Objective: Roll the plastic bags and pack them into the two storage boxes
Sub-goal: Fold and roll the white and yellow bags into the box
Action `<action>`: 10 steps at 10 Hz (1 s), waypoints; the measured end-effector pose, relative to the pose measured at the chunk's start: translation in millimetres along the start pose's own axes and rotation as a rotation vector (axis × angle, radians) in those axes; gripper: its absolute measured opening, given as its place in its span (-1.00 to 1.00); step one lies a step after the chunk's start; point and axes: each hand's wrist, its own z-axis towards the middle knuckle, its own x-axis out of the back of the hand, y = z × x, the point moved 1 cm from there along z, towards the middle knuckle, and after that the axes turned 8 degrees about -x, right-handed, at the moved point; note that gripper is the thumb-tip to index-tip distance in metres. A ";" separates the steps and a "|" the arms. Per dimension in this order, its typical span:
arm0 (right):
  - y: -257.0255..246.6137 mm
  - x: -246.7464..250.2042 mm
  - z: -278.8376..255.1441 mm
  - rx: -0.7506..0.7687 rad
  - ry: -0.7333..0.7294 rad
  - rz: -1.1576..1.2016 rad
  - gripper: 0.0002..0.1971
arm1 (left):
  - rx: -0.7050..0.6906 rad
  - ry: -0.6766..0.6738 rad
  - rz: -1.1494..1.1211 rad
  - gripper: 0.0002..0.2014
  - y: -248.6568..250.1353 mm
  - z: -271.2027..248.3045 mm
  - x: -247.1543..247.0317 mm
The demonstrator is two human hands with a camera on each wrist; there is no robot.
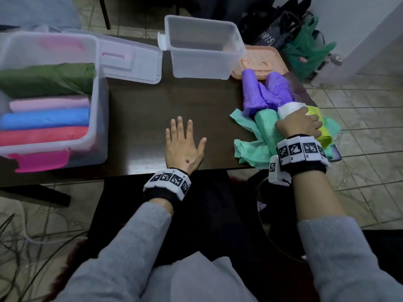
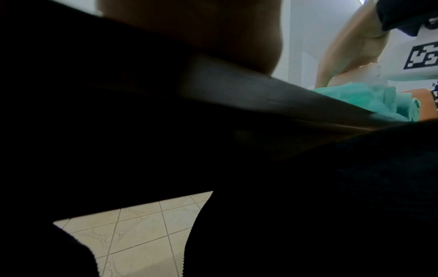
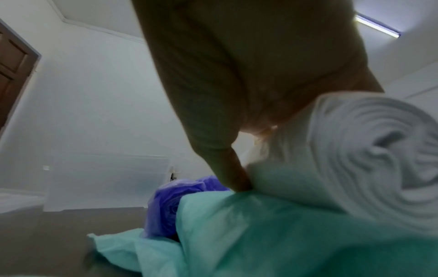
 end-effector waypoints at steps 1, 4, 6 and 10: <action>-1.6 -1.8 0.8 0.011 0.033 -0.005 -0.43 | 0.002 0.005 0.008 -0.33 -0.2 0.8 -0.5; -23.2 24.6 -17.4 0.199 0.073 0.074 -0.42 | 0.000 0.002 0.011 -0.33 -0.1 0.0 -0.4; -65.1 0.0 -57.8 0.475 -0.175 0.091 -0.38 | -0.009 -0.016 -0.005 -0.33 -2.5 -0.5 -0.8; -91.3 -58.3 -114.5 1.065 -0.186 -0.250 -0.41 | 0.254 0.323 -0.851 -0.50 -25.9 6.7 34.9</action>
